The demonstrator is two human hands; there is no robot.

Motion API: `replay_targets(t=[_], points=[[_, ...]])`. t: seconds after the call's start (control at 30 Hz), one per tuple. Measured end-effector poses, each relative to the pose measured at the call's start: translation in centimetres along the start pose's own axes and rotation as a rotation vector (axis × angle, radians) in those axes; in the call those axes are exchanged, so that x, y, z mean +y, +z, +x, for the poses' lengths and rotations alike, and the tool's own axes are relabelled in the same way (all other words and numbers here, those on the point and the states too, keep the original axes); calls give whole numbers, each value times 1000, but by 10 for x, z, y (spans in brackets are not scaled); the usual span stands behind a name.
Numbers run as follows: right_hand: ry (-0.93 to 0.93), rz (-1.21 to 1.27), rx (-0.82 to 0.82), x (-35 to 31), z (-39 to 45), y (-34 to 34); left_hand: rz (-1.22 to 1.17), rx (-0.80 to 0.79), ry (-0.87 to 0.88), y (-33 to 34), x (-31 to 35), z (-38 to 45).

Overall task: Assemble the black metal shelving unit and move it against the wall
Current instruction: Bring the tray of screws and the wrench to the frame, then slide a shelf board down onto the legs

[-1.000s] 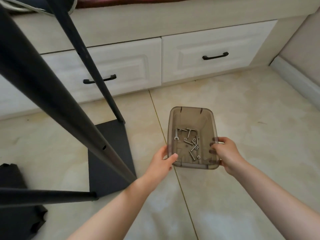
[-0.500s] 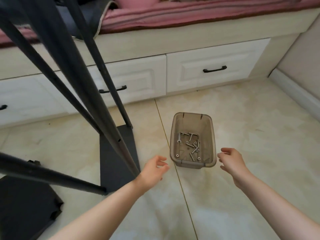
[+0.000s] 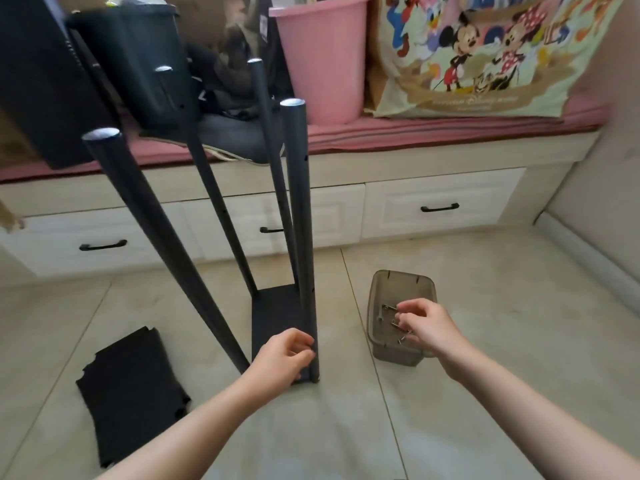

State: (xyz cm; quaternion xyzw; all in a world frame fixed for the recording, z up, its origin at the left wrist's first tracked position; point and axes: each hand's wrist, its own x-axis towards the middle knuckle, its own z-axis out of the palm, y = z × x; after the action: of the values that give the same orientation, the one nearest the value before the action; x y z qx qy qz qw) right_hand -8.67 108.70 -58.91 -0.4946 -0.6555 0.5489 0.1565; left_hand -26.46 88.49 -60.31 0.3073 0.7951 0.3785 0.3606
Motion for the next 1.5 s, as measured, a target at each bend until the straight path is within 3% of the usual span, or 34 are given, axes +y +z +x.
replay_targets(t=[0.3,0.47,0.67,0.97,1.3,1.5], points=[[-250,-101,-196,-80,-26,51,208,287,-26,-76,-24,-47],[-338,-72,-279,-102,-24,78,104,480,-85,-120,-22,-47],[-359,-31,-253,-107,-29,87,79,264,-4,-160,2,-37],[-388,-128,-219,-110,-49,89,69,381,133,-146,19,-22],[-430,-323,-472,-131,-91,119,203,446,-52,-178,17,-29],[-476,-390,-476,-135,-104,132,204,448,-154,-184,27,-32]])
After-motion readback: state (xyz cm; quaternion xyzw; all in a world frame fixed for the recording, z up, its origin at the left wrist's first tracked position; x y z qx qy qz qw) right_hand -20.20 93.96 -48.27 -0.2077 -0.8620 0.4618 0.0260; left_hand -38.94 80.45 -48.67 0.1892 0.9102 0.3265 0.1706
